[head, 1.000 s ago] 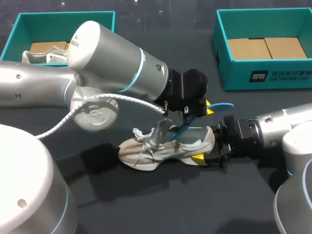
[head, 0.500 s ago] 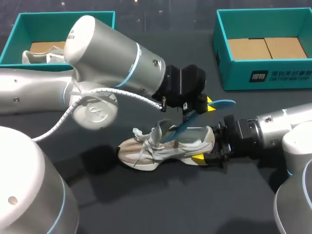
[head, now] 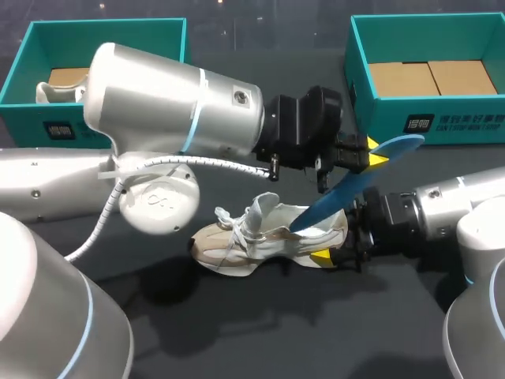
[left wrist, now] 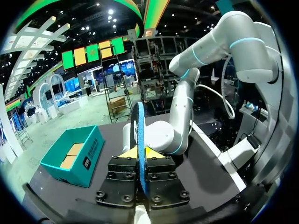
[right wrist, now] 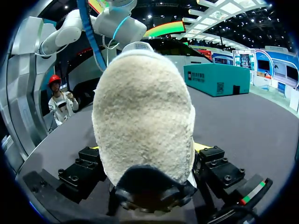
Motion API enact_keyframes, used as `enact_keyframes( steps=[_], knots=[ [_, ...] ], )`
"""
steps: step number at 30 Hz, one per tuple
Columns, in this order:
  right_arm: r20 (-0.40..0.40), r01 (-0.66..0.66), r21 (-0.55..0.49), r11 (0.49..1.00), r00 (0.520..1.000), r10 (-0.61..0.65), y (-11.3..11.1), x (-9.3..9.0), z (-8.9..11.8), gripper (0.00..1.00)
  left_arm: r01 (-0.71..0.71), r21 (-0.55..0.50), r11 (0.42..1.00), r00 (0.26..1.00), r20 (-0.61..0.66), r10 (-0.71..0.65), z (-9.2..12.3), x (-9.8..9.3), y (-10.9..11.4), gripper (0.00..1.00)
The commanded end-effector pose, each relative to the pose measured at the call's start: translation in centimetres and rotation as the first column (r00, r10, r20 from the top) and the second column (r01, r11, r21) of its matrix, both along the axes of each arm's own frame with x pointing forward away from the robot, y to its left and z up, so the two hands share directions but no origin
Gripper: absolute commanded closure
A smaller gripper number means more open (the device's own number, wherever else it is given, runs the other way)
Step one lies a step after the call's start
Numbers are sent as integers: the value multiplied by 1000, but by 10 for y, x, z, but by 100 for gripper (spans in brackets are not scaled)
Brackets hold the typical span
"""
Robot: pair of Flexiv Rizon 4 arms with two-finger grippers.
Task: Take the shoe out of the shoebox, open the shoe tongue, remove and reinsert the insole, then place the shoe into the shoebox
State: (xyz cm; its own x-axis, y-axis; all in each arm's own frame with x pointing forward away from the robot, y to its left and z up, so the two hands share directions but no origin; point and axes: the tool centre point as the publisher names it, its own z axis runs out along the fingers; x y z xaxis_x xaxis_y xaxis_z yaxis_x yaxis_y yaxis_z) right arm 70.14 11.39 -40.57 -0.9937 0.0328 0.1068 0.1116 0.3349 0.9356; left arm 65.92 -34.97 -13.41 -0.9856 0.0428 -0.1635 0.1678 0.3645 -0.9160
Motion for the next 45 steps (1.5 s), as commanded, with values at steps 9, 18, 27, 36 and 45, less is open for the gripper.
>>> enact_keyframes(
  steps=[9, 18, 27, 36, 45],
  knots=[
    [-1, 0, -4, 1000, 1000, 0, 1, 0, -1, 100, -26, -199, 980, 999, -48, 16, 14, -15, 26, 100],
    [-1, 0, -4, 1000, 1000, 0, 1, 0, -1, 100, -34, -331, 943, 975, -218, -41, 21, -43, 57, 100],
    [-1, 0, -4, 1000, 1000, 0, 1, 0, -1, 100, -52, -332, 942, 974, -226, -26, 17, -45, 59, 100],
    [-1, 0, -4, 1000, 1000, 0, 1, 0, -1, 100, -101, -383, 918, 961, -276, -10, 21, -56, 92, 100],
    [-1, 0, -4, 1000, 1000, 0, 1, 0, -1, 100, -101, -383, 918, 961, -276, -10, 21, -56, 92, 100]
  ],
)
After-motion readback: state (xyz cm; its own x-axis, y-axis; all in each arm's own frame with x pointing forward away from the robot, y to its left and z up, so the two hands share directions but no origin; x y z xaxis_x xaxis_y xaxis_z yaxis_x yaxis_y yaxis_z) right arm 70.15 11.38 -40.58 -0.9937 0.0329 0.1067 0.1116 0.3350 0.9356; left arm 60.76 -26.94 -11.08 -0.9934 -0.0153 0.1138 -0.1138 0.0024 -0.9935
